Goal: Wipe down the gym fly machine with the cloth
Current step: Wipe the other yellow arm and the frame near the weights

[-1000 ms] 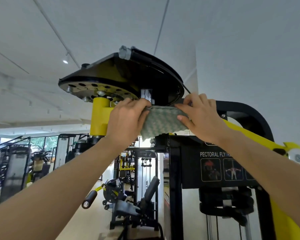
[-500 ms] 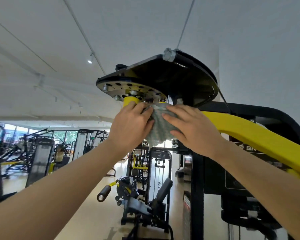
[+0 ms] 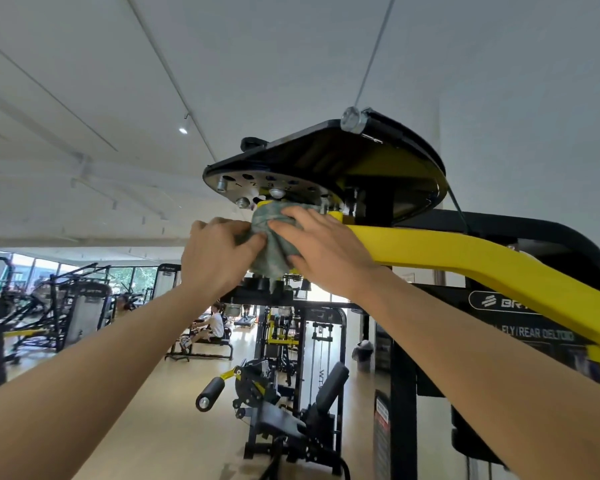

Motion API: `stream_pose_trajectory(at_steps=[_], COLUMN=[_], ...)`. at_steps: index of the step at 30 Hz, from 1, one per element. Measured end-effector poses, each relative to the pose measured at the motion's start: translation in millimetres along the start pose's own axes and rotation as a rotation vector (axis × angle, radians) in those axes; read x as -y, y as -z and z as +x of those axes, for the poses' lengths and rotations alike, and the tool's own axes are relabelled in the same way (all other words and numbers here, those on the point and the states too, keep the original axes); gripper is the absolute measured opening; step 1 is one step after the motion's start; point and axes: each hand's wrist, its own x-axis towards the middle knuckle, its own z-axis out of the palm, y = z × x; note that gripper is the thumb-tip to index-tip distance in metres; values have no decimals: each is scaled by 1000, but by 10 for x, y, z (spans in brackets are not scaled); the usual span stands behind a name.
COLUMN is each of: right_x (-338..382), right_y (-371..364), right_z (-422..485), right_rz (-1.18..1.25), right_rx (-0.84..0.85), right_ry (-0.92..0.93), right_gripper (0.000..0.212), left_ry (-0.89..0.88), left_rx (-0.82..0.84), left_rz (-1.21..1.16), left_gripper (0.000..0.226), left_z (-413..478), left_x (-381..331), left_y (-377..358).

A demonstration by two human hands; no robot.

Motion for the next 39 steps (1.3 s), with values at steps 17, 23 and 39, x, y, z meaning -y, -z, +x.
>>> stream_pose_trajectory(at_steps=[17,23,39], right_x=[-284,-35,-595], right_y=[77,-58,185], right_z=[-442,-131,-1006], right_rz=[-81,9,-57], right_rx=[-274,-181,-218], right_ry=[-71,-44,-213], right_gripper=[37,35,48], left_ry=[-309,-249,-564], left_rx=[-90,-120,-120], left_rz=[59,124,150], left_gripper=[53,42,50], left_z=[-183,-126,-251], left_x=[-251,-115,-624], left_y=[-149,-76,-503])
